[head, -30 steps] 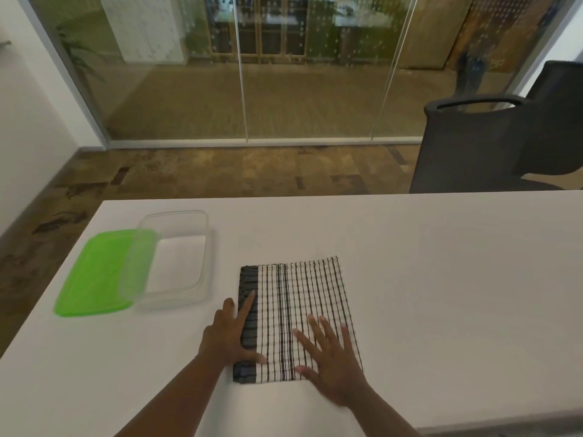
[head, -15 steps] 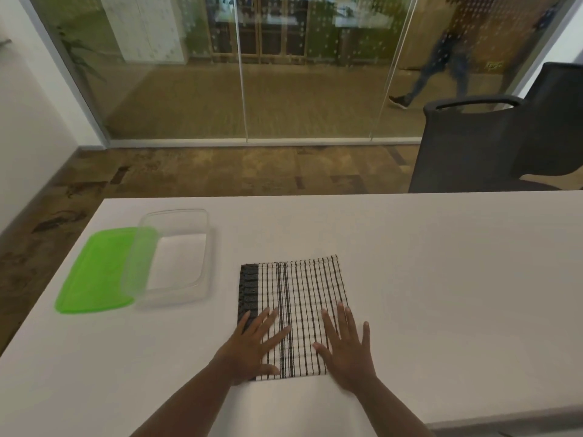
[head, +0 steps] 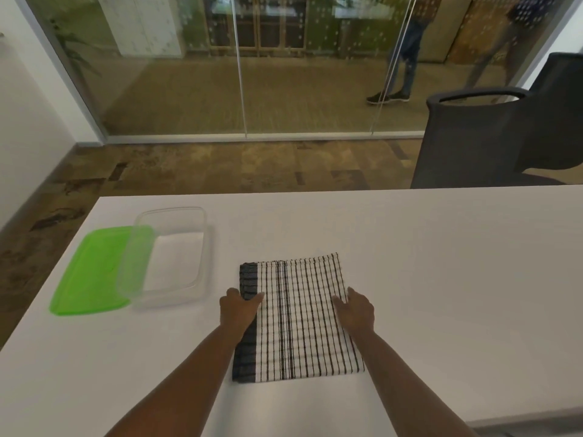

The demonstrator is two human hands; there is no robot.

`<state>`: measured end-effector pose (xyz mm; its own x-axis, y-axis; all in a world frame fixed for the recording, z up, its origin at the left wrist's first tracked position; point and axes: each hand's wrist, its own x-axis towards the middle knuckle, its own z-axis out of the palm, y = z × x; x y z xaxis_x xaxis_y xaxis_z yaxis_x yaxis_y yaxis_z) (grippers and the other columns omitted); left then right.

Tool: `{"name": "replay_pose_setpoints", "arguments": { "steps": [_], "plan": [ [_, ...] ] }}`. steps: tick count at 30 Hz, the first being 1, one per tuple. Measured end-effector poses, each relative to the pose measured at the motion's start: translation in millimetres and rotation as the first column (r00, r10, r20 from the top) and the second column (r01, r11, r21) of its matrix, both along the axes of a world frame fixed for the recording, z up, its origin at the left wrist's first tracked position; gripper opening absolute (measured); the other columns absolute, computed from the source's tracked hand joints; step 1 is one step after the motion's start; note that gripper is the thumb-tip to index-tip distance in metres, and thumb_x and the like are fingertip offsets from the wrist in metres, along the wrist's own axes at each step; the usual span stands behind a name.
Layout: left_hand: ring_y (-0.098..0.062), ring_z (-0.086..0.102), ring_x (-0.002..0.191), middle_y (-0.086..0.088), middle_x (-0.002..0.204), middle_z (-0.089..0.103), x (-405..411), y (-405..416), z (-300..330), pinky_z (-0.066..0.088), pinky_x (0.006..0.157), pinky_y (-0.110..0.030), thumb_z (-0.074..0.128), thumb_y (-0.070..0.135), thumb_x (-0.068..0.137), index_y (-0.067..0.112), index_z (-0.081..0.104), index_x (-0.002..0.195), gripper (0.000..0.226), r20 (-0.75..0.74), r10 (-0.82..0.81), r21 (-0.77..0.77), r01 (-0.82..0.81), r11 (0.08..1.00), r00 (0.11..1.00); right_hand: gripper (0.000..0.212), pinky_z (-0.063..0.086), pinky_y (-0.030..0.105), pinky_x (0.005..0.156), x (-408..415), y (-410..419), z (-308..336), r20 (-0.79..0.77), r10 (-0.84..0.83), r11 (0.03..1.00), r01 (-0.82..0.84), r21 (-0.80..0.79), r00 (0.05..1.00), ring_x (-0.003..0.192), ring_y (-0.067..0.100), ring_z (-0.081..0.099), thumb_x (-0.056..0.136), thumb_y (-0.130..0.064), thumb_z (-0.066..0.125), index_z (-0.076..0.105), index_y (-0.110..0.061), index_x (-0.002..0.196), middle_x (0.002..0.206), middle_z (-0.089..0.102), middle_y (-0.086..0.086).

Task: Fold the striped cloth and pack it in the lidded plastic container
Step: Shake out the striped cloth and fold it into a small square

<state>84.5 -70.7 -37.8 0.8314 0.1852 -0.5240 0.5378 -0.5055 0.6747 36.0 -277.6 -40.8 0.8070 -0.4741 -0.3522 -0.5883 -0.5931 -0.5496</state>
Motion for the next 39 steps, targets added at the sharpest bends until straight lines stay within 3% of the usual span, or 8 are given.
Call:
{"name": "replay_pose_setpoints", "arguments": {
  "steps": [10,13,16,20,24,28,35,39],
  "plan": [
    [-0.040,0.060,0.110,-0.028,0.117,0.063,10.8,17.4,-5.9,0.048,0.099,-0.050,0.071,0.011,0.079,-0.010,0.062,0.109,0.038,-0.170,0.012,-0.216,-0.050,0.975,0.985,0.031,0.044,0.028,0.063,13.8,-8.3,-5.5,-0.081,-0.231,0.938,0.244,0.246,0.970,0.062,0.019,0.053,0.083,-0.032,0.068,0.057,-0.008,0.067,0.060,0.054,0.002],
    [-0.039,0.060,0.110,-0.026,0.118,0.063,8.0,24.8,-11.0,0.049,0.098,-0.050,0.074,0.010,0.077,-0.008,0.060,0.112,0.042,-0.201,-0.047,-0.240,-0.002,0.971,0.978,0.020,0.048,0.031,0.077,6.4,-12.4,-4.4,-0.111,-0.096,0.979,0.114,0.171,0.989,0.077,0.020,0.058,0.085,-0.030,0.065,0.062,-0.012,0.075,0.076,0.064,0.002],
    [-0.031,0.061,0.105,-0.017,0.112,0.064,1.1,27.1,-10.7,0.051,0.087,-0.036,0.075,0.020,0.075,0.002,0.053,0.106,0.042,-0.045,-0.272,0.078,0.275,0.958,0.961,0.035,0.045,0.031,0.087,-7.4,-15.2,-5.3,-0.020,0.001,1.000,-0.001,0.013,1.000,0.104,0.023,0.060,0.084,-0.026,0.066,0.057,-0.011,0.114,0.111,0.064,0.004],
    [-0.019,0.056,0.093,-0.001,0.105,0.058,-11.8,36.1,-10.6,0.044,0.072,-0.026,0.069,0.031,0.076,0.015,0.048,0.109,0.042,0.236,-0.665,0.601,0.431,0.673,0.709,0.018,0.040,0.023,0.074,-29.4,-24.1,-6.7,0.248,0.398,0.916,-0.371,-0.151,0.883,0.082,0.007,0.052,0.076,-0.024,0.072,0.062,-0.016,0.089,0.083,0.054,-0.012],
    [0.004,0.045,0.063,0.020,0.064,0.047,-21.6,35.4,-7.7,0.028,0.057,-0.008,0.067,0.032,0.078,0.025,0.059,0.079,0.011,0.114,-0.880,0.454,0.763,0.459,0.462,0.030,0.029,0.006,0.062,-46.2,-32.6,-6.9,0.070,0.683,0.727,-0.668,-0.157,0.727,0.073,-0.001,0.043,0.064,-0.045,0.078,0.065,-0.019,0.072,0.067,0.043,-0.025],
    [0.004,0.044,0.051,0.019,0.053,0.048,-31.8,26.5,-8.2,0.031,0.058,-0.006,0.072,0.052,0.066,0.016,0.069,0.072,0.037,-0.048,-0.941,0.357,0.886,0.296,0.334,0.052,0.027,0.009,0.063,-60.4,-34.2,-12.3,-0.040,0.805,0.574,-0.794,-0.200,0.592,0.077,0.002,0.039,0.052,-0.064,0.072,0.059,-0.017,0.071,0.067,0.041,-0.022],
    [-0.016,0.048,0.072,0.002,0.075,0.052,-47.8,27.3,5.0,0.024,0.054,-0.015,0.074,0.043,0.066,0.017,0.051,0.070,0.034,-0.148,-0.989,0.453,0.890,-0.056,0.013,0.025,0.030,0.018,0.073,-73.9,-35.4,-7.5,-0.069,0.836,0.507,-0.814,-0.284,0.544,0.095,0.013,0.054,0.070,-0.044,0.060,0.062,-0.021,0.080,0.092,0.065,-0.004],
    [-0.026,0.055,0.089,-0.007,0.088,0.059,-52.1,30.6,-0.5,0.018,0.055,-0.012,0.058,0.018,0.070,0.008,0.056,0.077,0.012,-0.116,-0.993,0.543,0.837,-0.069,-0.006,0.018,0.028,0.017,0.067,-75.3,-33.2,-3.0,-0.049,0.845,0.493,-0.812,-0.313,0.532,0.084,0.017,0.059,0.069,-0.026,0.049,0.064,-0.016,0.075,0.084,0.067,0.001]
  ]
}}
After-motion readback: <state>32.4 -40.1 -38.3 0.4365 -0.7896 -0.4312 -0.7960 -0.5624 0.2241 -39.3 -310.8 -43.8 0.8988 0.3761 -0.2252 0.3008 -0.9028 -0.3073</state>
